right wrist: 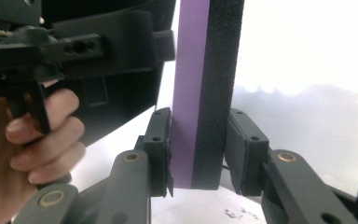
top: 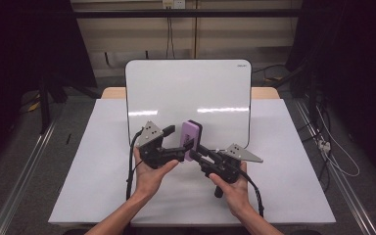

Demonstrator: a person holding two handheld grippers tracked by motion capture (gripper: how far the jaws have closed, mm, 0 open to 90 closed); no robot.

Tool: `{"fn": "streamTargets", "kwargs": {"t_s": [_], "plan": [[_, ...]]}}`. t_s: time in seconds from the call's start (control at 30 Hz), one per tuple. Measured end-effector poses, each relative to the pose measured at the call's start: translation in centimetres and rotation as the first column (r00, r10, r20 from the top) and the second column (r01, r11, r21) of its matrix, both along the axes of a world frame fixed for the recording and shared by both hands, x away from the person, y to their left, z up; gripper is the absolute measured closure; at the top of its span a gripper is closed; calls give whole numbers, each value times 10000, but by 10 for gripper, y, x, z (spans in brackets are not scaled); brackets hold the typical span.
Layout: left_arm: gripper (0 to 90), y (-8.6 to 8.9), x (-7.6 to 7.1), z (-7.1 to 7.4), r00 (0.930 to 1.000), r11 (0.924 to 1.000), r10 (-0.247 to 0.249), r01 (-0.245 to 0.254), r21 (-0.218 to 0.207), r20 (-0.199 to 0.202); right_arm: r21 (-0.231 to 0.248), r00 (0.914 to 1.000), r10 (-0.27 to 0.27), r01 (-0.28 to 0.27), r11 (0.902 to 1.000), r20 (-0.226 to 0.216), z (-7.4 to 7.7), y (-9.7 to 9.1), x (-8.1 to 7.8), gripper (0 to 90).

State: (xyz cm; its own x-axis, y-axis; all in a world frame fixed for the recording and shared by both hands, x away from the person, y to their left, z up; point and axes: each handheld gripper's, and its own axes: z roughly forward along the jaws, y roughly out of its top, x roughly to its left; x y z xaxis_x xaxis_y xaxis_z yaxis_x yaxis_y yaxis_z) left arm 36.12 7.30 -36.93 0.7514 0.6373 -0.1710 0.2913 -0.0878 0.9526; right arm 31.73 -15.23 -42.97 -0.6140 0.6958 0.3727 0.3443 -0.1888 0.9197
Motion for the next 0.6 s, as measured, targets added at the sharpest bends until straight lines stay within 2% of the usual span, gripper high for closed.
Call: {"fn": "streamTargets", "kwargs": {"t_s": [0.2,0.33,0.4,0.47,0.53,0.6], "plan": [[85,3,2,5,9999,9987,125,-121,497,-89,-289,9995,-307,303,9991,-114,0,-10,1,638],[63,7,2,6,9991,9942,431,-425,988,-47,-564,9991,-410,404,9976,-90,0,-16,1,638],[56,9,0,4,9976,9885,685,-696,1345,129,-628,9987,-498,490,9968,-117,1,-19,0,639],[56,10,-1,1,9983,9854,587,-571,1606,-53,-855,9985,-542,535,9949,-65,1,-22,0,639],[54,14,-2,-4,9995,9871,288,-260,1580,-154,-1063,9982,-605,602,9925,8,2,-25,0,639],[46,19,-2,-6,9986,9879,393,-337,1512,-347,-1250,9973,-737,738,9894,53,3,-28,-1,639]]}}
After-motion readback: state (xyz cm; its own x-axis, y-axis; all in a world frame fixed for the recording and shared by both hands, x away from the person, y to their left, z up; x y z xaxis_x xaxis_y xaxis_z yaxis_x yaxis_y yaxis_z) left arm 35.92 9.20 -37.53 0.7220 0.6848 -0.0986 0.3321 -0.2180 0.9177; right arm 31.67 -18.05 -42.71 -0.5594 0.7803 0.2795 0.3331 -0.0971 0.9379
